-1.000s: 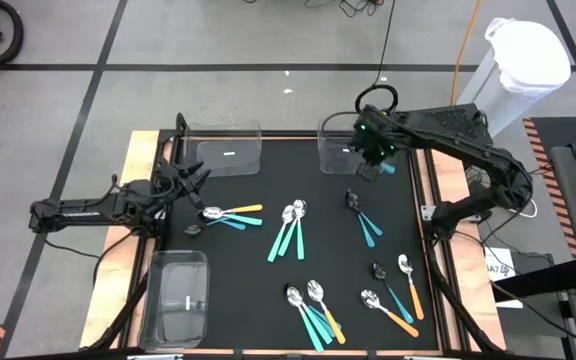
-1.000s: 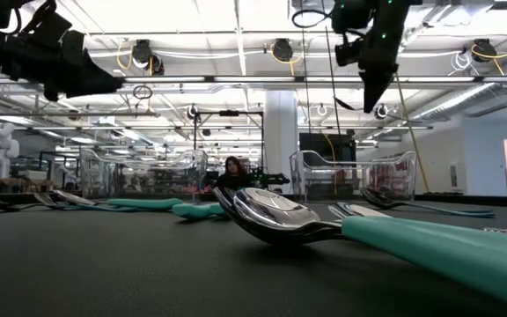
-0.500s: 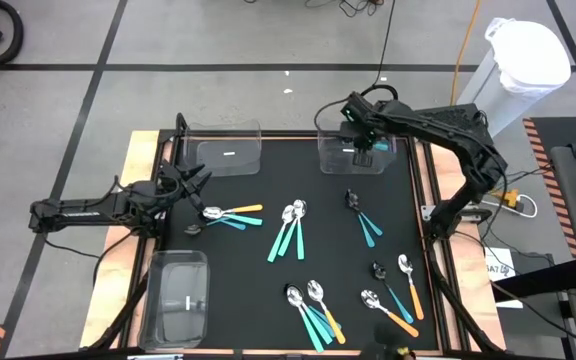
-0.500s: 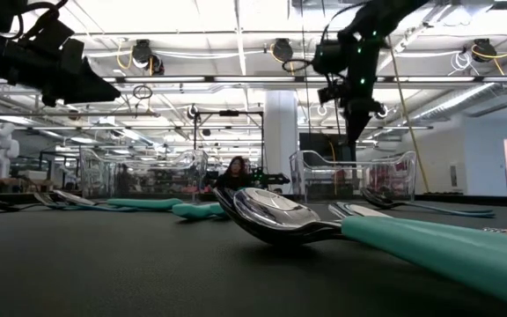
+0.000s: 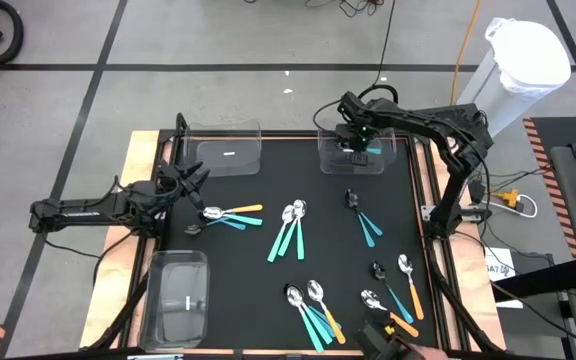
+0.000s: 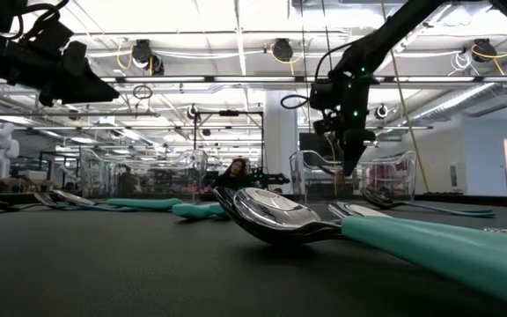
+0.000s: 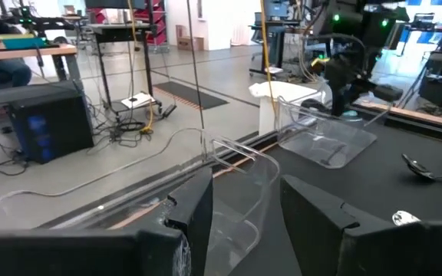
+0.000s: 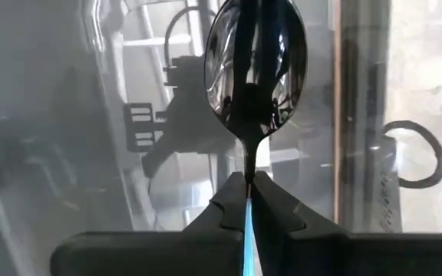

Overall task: Sort silverware by color (type)
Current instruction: Put the blue spoon into the top right transparent bin

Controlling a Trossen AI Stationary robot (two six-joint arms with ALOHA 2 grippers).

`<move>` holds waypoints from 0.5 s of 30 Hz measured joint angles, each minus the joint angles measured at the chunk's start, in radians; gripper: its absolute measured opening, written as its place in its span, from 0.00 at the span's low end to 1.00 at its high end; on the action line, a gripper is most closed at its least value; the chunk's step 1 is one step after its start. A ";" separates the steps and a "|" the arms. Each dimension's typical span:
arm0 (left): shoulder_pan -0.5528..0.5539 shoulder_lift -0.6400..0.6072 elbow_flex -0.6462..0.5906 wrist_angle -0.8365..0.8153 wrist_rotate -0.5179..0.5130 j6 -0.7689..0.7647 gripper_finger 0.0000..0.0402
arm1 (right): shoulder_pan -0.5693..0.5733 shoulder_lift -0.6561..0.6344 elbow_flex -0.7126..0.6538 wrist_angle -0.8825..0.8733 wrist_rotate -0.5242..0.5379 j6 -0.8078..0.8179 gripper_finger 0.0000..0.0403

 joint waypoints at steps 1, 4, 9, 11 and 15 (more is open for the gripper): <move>0.000 0.000 0.000 0.000 0.000 0.000 0.38 | 0.000 0.011 0.000 0.005 -0.015 0.001 0.00; 0.000 0.000 0.000 0.000 -0.001 0.000 0.38 | 0.000 0.040 0.000 0.016 -0.042 0.016 0.00; 0.000 0.000 0.000 -0.003 -0.001 0.000 0.38 | -0.001 0.069 0.000 0.016 -0.045 0.034 0.01; 0.000 0.000 0.000 -0.003 -0.001 0.001 0.38 | -0.001 0.077 0.000 0.026 -0.045 0.038 0.03; 0.000 0.000 0.000 -0.026 -0.006 0.000 0.38 | -0.002 0.092 0.000 0.051 -0.045 0.061 0.07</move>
